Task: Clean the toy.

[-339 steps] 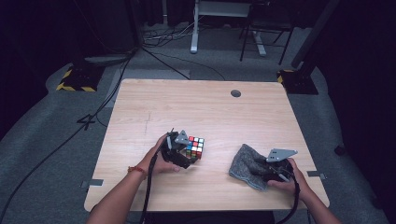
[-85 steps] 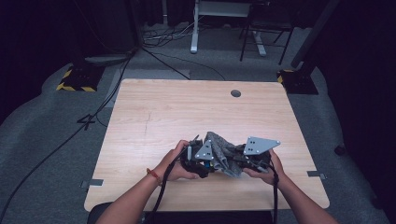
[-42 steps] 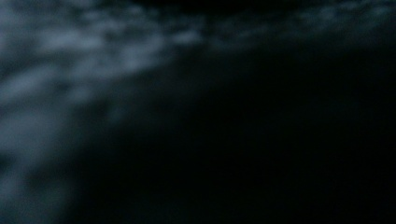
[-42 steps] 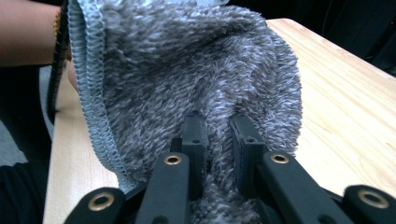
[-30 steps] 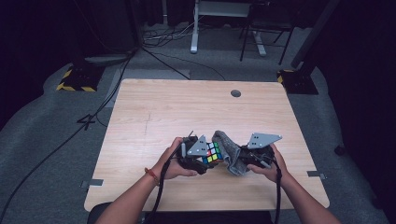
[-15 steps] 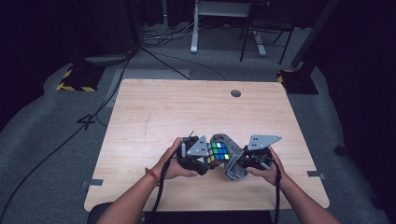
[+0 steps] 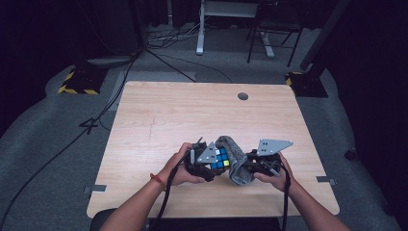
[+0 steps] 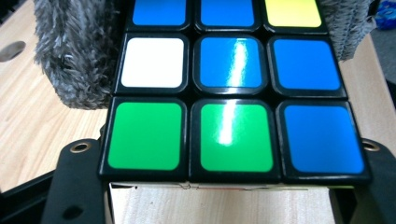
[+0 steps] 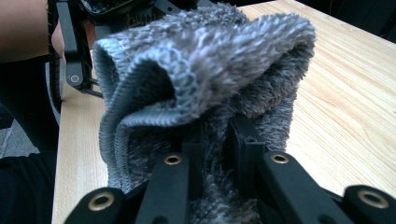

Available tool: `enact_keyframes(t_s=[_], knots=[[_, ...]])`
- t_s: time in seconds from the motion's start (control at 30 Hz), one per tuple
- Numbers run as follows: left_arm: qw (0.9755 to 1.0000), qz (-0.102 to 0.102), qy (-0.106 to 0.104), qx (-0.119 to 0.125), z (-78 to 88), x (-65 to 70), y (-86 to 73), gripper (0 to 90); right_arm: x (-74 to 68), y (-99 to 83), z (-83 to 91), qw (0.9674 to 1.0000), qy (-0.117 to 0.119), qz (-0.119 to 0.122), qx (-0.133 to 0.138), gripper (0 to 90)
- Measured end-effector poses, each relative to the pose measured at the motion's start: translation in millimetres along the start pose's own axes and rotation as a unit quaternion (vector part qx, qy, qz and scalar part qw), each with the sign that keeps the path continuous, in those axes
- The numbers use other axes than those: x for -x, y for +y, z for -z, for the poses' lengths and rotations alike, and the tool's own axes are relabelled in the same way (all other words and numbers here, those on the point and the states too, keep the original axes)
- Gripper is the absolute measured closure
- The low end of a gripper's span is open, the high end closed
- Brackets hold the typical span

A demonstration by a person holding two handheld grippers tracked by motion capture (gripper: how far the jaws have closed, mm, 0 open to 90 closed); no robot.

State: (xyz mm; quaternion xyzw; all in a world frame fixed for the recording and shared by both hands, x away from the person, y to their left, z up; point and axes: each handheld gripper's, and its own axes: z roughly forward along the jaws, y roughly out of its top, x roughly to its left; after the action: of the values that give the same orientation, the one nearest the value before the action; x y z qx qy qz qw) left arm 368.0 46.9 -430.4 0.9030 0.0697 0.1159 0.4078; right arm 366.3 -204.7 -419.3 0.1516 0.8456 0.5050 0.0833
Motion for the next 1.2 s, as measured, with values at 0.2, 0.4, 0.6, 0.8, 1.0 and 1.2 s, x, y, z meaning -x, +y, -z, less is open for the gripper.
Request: enact_keyframes(t_s=[0.2,0.4,0.6,0.8,1.0,1.2], knots=[[0.9998,0.006,-0.009,0.015,2.0,-1.2,-0.4,32.8,-2.5,2.5,2.1,0.9998,-0.008,0.014,-0.007,78.8],[0.9994,0.004,-0.001,0.034,8.1,-2.3,0.7,33.3,1.0,-9.2,-12.1,0.9975,-0.018,0.017,-0.067,78.8],[0.9997,0.008,-0.002,0.025,5.8,-5.0,-0.9,33.3,-3.6,-7.7,-10.0,0.9975,-0.02,0.025,-0.064,78.8],[0.9998,0.014,-0.014,-0.001,-7.2,0.6,-6.1,32.8,-5.7,-2.7,0.3,0.9992,-0.009,0.028,-0.028,78.7],[0.9968,0.054,-0.057,0.01,-11.3,-4.3,-10.6,32.6,-4.6,-8.5,-7.8,0.9987,-0.009,0.026,-0.044,78.9],[0.9947,0.074,-0.07,0.014,-13.7,-6.2,-11.3,31.9,-4.5,-10.9,-9.2,0.9983,-0.019,0.027,-0.048,78.9]])
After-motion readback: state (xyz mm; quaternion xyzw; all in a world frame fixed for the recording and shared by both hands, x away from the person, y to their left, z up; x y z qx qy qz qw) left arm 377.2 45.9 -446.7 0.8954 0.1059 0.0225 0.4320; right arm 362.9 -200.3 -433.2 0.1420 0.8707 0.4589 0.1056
